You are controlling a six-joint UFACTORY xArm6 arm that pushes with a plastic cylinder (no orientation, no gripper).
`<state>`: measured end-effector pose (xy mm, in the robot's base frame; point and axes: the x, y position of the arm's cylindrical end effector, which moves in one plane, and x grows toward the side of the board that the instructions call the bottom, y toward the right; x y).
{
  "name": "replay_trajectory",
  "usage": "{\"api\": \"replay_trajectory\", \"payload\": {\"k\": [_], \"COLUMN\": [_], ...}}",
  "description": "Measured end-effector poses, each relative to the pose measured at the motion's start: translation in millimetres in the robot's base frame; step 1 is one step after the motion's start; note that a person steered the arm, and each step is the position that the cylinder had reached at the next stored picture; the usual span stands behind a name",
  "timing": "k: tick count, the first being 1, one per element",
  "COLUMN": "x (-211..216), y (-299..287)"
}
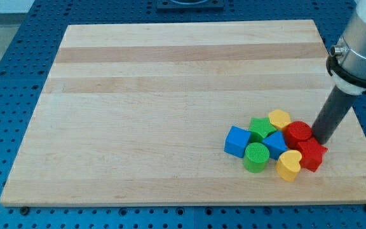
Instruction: Move the yellow hexagon a bit up
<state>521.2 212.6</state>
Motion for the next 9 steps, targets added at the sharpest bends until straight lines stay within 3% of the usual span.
{"api": "replay_trajectory", "payload": {"k": [5,7,9], "x": [11,-32,-50], "y": [14,-85,-99]}}
